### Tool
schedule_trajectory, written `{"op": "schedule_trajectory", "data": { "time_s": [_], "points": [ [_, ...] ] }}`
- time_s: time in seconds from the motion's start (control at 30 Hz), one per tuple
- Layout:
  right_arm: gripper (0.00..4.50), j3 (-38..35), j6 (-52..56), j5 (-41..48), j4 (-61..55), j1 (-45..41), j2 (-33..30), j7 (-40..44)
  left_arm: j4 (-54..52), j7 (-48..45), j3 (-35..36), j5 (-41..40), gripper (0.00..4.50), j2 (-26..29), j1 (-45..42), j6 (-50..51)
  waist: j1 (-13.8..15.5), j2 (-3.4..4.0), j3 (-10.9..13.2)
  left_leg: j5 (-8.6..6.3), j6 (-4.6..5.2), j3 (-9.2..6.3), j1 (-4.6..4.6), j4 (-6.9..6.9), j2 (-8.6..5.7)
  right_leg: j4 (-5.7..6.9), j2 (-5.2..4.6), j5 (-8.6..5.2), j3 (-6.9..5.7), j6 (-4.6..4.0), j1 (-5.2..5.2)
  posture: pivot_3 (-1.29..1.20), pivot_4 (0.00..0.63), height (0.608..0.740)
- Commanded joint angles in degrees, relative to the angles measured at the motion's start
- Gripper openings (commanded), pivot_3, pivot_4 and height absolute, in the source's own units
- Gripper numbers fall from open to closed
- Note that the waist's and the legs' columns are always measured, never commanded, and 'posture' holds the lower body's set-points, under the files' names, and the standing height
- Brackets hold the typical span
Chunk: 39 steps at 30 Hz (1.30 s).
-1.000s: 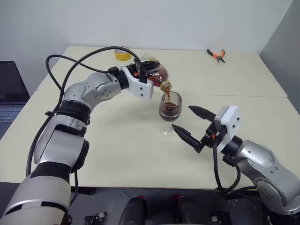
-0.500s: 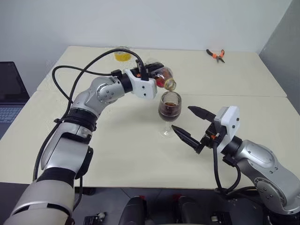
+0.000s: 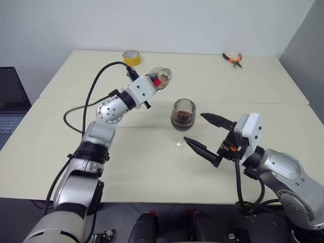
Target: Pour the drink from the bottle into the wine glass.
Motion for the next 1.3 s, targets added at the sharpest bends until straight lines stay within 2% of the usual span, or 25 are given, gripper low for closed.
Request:
{"op": "schedule_trajectory", "data": {
  "time_s": [0.03, 0.17, 0.47, 0.73, 1.17, 1.3],
  "points": [
    [4.50, -2.39, 1.38, 4.26, -2.74, -1.20, -1.34, 0.84, -5.49, 4.99, 5.00, -3.05, 0.85, -1.45, 2.39, 5.91, 0.06, 0.00, 0.00, 0.00, 0.01, -0.04, -0.01, 0.00, -0.01, 0.01, 0.00, 0.00, -0.05, 0.00, 0.01, 0.00, 0.150, 0.740],
    [4.50, -2.91, 3.03, 7.31, -2.38, -3.31, -2.40, 0.88, -4.33, 7.84, 8.22, -4.89, 0.84, -3.06, 5.06, 7.54, 0.19, -0.01, 0.00, 0.00, 0.02, -0.06, 0.01, 0.03, -0.02, 0.02, 0.00, 0.00, -0.07, 0.00, 0.06, 0.00, 0.150, 0.740],
    [4.50, -3.66, 5.53, 11.24, -1.24, -7.01, -4.47, 0.31, 4.39, 14.01, 15.43, -10.02, 0.84, -6.04, 4.71, 8.42, 0.35, -0.03, -0.01, -0.01, 0.02, -0.08, 0.02, 0.02, -0.03, 0.00, -0.01, 0.00, -0.10, 0.00, 0.08, 0.00, 0.150, 0.740],
    [4.50, -2.93, 5.93, 11.62, -1.16, -7.79, -4.30, -0.09, 7.29, 15.45, 15.77, -10.80, 0.84, -8.75, 4.33, 10.78, 0.39, -0.07, -0.03, -0.01, 0.02, -0.08, -0.01, 0.03, -0.05, -0.03, -0.03, 0.00, -0.11, 0.00, 0.09, 0.00, 0.150, 0.740],
    [4.50, -1.92, 5.68, 11.29, -0.76, -7.81, -3.69, -0.27, 16.48, 13.82, 15.82, -10.19, 0.84, -6.63, 0.79, 9.17, 0.37, -0.07, -0.04, -0.01, 0.02, -0.08, 0.00, 0.01, -0.04, -0.03, -0.02, 0.00, -0.13, 0.00, 0.08, 0.00, 0.150, 0.740],
    [4.50, -1.75, 5.65, 11.23, -0.68, -7.82, -3.52, -0.31, 16.95, 12.40, 15.49, -10.21, 2.16, -6.46, 0.92, 6.84, 0.37, -0.08, -0.04, -0.01, 0.02, -0.08, 0.01, 0.01, -0.04, -0.03, -0.02, 0.00, -0.12, 0.00, 0.09, 0.00, 0.150, 0.740]
  ]
}}
